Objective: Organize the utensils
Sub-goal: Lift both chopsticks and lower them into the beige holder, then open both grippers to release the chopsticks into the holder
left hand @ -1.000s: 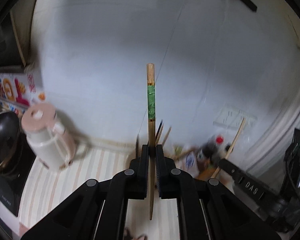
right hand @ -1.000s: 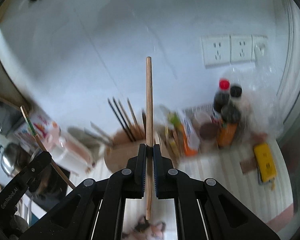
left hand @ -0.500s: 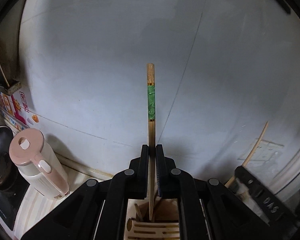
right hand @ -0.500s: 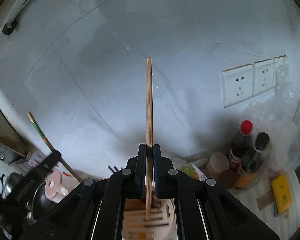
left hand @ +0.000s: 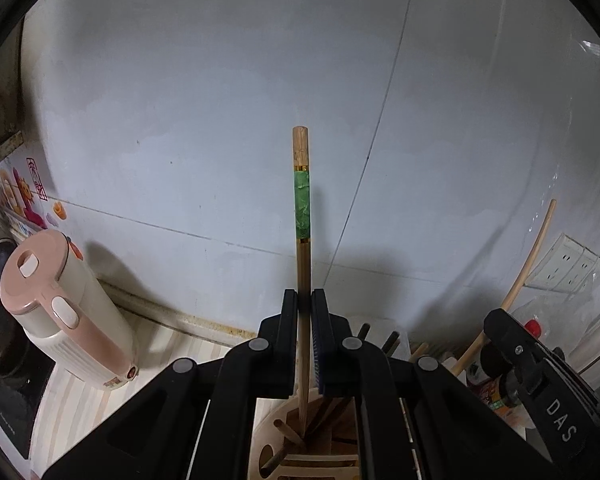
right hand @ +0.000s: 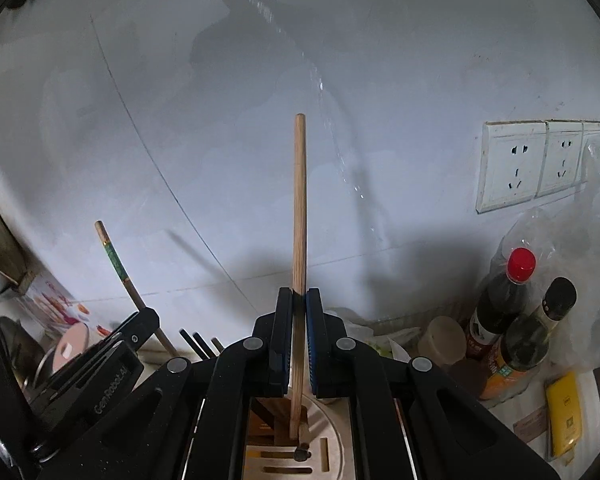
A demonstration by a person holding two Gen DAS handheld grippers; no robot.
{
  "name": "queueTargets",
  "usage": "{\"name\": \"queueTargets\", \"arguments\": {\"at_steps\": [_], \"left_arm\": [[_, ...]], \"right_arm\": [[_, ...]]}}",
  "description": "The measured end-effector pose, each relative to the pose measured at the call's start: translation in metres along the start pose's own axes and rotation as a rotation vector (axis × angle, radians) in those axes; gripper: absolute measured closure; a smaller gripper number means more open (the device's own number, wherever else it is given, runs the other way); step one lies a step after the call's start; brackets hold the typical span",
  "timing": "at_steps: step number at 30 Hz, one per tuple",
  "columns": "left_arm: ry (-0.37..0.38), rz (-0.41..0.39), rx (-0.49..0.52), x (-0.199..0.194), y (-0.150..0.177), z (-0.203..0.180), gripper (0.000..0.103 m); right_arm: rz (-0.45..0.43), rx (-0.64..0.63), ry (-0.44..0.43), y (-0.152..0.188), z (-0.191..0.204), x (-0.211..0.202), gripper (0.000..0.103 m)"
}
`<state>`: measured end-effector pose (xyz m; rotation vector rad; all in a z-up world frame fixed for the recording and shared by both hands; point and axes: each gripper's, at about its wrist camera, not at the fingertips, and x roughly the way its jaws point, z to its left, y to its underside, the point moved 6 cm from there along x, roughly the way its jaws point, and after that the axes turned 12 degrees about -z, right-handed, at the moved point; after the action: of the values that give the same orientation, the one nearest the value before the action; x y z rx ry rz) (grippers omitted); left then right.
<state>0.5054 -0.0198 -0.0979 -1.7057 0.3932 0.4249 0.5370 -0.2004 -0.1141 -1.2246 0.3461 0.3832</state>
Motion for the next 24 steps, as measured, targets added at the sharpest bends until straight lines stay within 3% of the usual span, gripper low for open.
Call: {"name": "queueTargets", "arguments": {"at_steps": [9,11,13,15,19,22,24], "left_arm": [[0.031,0.045,0.027,-0.016,-0.004,-0.005,0.093],[0.022,0.043,0.035,-0.024,-0.007,-0.005,0.084],[0.011,0.033,0.038,-0.035,-0.011,-0.002,0.048],[-0.013,0.015,0.041,-0.045,-0.016,0.005,0.034],[-0.032,0.008,0.078,-0.060,-0.016,0.011,0.033],[-0.066,0.010,0.129,-0.071,-0.008,0.016,0.016],[-0.083,0.007,0.156,-0.078,0.000,0.017,0.013]], "right_arm": [[0.089,0.000,-0.020,0.011,-0.001,0.003,0.095],[0.101,0.001,-0.024,0.013,-0.003,0.001,0.095],[0.106,0.004,-0.025,0.012,-0.004,-0.002,0.090],[0.107,0.008,-0.026,0.011,-0.005,-0.008,0.086],[0.100,0.007,-0.018,0.007,-0.008,-0.024,0.081],[0.094,-0.010,-0.007,0.005,-0.009,-0.040,0.073],[0.091,-0.033,0.008,0.008,-0.010,-0.052,0.066]]}}
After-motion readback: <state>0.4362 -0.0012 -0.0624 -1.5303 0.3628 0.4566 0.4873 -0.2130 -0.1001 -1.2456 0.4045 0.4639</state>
